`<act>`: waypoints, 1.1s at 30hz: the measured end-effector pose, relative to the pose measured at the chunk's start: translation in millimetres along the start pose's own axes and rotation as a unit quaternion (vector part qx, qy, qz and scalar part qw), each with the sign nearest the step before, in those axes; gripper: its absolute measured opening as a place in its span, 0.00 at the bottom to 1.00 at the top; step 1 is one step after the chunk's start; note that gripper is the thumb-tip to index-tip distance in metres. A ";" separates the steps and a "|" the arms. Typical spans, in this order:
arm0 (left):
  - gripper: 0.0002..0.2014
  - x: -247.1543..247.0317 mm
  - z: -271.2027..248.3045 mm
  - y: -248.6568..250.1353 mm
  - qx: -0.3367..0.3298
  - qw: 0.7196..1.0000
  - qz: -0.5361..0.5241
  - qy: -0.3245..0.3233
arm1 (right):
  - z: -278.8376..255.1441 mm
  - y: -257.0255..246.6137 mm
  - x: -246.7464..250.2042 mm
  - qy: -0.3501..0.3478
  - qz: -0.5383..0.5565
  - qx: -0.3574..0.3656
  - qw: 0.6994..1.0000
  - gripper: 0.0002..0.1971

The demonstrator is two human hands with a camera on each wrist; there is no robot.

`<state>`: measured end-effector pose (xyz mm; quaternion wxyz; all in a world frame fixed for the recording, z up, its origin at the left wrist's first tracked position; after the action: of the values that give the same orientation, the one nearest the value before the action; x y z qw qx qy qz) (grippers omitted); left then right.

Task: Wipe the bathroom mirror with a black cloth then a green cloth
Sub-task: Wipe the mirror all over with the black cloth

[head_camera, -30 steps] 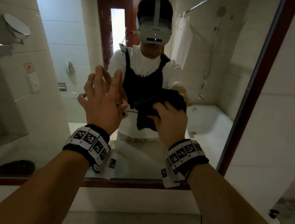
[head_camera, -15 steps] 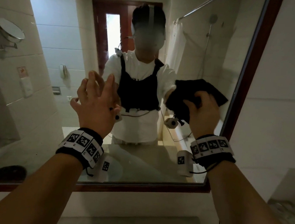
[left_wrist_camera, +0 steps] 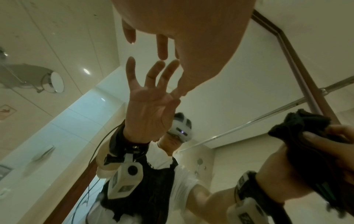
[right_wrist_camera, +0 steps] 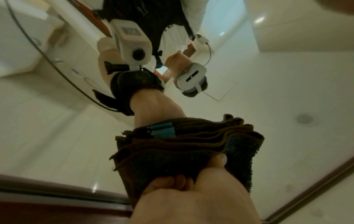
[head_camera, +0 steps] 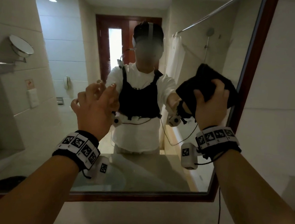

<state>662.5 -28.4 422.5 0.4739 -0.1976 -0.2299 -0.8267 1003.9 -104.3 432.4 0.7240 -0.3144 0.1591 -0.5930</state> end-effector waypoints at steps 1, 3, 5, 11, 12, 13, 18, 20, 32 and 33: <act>0.37 3.2 2.9 -3.8 0.000 1.000 -0.003 0.007 | 2.3 -10.7 -2.9 0.000 -0.004 0.014 1.000 0.28; 0.37 9.7 7.4 -12.8 0.014 1.000 -0.003 0.027 | 4.6 -32.4 -8.5 0.005 -0.006 0.048 0.999 0.27; 0.39 12.5 10.7 -21.9 0.036 0.999 -0.001 0.031 | 5.2 -54.9 -16.6 0.009 -0.010 0.081 0.997 0.26; 0.40 9.3 14.0 -30.6 0.033 0.999 0.002 0.016 | 10.4 -138.3 -52.1 -0.056 -0.046 0.170 0.983 0.28; 0.40 8.5 14.6 -32.6 0.030 0.999 0.003 0.011 | 10.6 -154.0 -58.5 -0.068 -0.063 0.185 0.978 0.28; 0.41 8.3 14.7 -34.9 0.025 1.000 0.005 0.006 | 9.8 -169.5 -64.1 -0.076 -0.080 0.196 0.974 0.28; 0.42 9.4 16.2 -46.1 -0.018 1.000 0.009 -0.017 | -2.2 -209.2 -87.6 -0.096 -0.125 0.224 0.962 0.28; 0.41 11.0 16.5 -50.3 -0.022 1.000 0.001 -0.014 | -13.6 -209.8 -93.7 -0.116 -0.135 0.242 0.954 0.29; 0.41 3.0 -19.4 -72.4 -0.010 0.997 -0.077 0.027 | -109.0 -155.4 -109.6 -0.177 -0.168 0.253 0.936 0.18; 0.41 -0.1 -29.2 -74.9 0.001 0.996 -0.085 0.034 | -116.5 -149.8 -112.4 -0.181 -0.169 0.254 0.935 0.17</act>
<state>593.8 -11.5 384.2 0.4097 -0.1481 -0.2305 -0.8701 792.3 -42.5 425.3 0.6853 -0.2440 -0.1863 -0.6604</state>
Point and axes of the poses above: each hand's wrist, its own z-axis towards the middle knuckle, its own x-axis out of the back of the hand, y = z × x, the point moved 6 cm from there along z, towards the middle knuckle, and after that the axes turned 2 degrees about -z, right-handed, at the moved point
